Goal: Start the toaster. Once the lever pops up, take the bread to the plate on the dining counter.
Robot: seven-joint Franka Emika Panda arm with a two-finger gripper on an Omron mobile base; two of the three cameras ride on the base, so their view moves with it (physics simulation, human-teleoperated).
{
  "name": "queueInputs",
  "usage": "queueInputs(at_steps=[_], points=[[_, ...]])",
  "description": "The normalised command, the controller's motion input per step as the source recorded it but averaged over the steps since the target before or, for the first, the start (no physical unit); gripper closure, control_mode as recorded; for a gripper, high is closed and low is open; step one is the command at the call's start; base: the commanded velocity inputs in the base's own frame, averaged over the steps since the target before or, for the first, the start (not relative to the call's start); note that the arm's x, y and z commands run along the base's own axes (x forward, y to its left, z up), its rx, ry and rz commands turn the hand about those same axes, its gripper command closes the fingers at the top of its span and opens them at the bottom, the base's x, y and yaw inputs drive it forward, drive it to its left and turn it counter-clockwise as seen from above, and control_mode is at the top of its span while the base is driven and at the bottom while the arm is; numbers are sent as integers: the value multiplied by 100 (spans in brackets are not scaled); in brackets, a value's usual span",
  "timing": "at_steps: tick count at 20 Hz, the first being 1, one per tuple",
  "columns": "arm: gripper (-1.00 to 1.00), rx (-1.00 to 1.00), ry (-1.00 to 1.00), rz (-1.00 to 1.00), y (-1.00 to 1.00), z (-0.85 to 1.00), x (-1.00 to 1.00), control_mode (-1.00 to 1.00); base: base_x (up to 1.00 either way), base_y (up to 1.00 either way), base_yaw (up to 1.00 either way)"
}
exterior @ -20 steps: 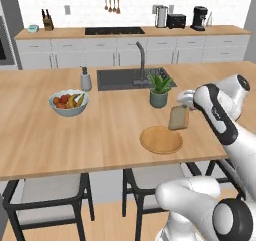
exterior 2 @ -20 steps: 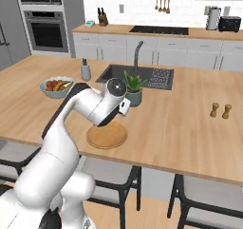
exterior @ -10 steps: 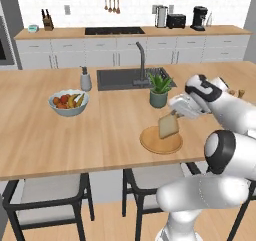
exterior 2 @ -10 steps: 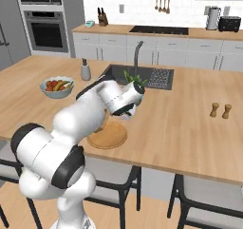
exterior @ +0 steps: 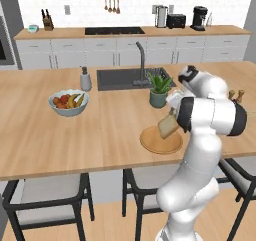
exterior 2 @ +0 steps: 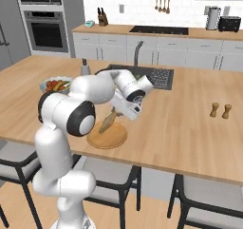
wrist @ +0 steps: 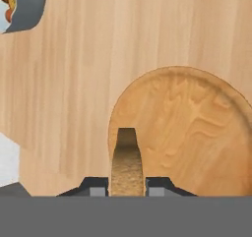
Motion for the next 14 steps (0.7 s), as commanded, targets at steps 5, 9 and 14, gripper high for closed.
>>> queueInputs(at_steps=[5, 9, 14], points=[[100, 10, 8, 0, 2, -58, 27, -100, 0, 0, 0], [100, 6, 1, 0, 15, -55, 22, -100, 0, 0, 0], [100, 1, 0, 0, 5, -51, 16, -100, 0, 0, 0]])
